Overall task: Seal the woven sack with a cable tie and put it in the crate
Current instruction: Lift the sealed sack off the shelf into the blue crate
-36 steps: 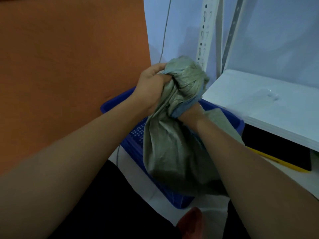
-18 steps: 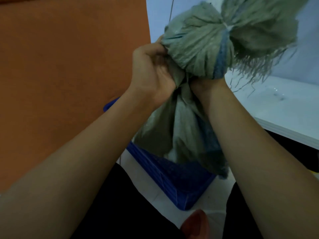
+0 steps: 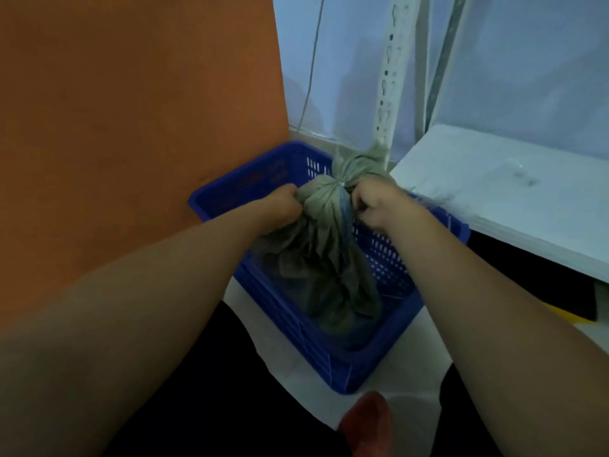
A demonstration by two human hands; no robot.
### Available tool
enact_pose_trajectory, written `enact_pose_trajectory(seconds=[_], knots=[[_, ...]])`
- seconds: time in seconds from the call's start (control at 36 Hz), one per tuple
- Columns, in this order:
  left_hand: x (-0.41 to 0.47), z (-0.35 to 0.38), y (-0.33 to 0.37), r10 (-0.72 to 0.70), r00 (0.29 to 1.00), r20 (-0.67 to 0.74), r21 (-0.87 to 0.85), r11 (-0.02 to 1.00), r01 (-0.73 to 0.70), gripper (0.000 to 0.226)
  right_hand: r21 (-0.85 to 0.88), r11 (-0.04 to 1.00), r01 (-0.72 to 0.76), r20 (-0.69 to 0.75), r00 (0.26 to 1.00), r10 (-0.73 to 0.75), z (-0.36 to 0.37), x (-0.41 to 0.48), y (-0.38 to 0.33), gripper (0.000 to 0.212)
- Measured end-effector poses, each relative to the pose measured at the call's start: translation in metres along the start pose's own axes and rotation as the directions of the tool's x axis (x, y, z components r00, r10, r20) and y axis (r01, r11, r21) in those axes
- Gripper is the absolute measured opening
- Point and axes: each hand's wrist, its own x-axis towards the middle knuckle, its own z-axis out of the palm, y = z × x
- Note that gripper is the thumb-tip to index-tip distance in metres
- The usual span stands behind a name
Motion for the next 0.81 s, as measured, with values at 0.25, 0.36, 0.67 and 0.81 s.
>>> enact_pose_trajectory(seconds=[0.25, 0.36, 0.67, 0.81], knots=[[0.017, 0.003, 0.000, 0.029, 0.976, 0.218, 0.222, 0.972, -0.078, 0.021, 0.319, 0.947, -0.033, 0.252, 0.966, -0.052, -0.012, -0.009, -0.003, 0.012], [0.014, 0.014, 0.016, -0.044, 0.927, 0.373, 0.353, 0.931, -0.098, 0.033, 0.417, 0.907, 0.053, 0.189, 0.971, -0.144, -0.020, -0.002, -0.018, 0.018], [-0.001, 0.040, 0.065, -0.202, 0.829, 0.521, 0.611, 0.767, -0.197, 0.103, 0.380, 0.908, 0.177, 0.097, 0.969, -0.229, -0.068, -0.001, -0.042, 0.036], [0.000, 0.044, 0.077, 0.392, 0.846, 0.361, -0.487, 0.853, -0.188, 0.065, 0.257, 0.922, 0.291, -0.014, 0.955, -0.297, -0.060, -0.004, -0.037, 0.039]])
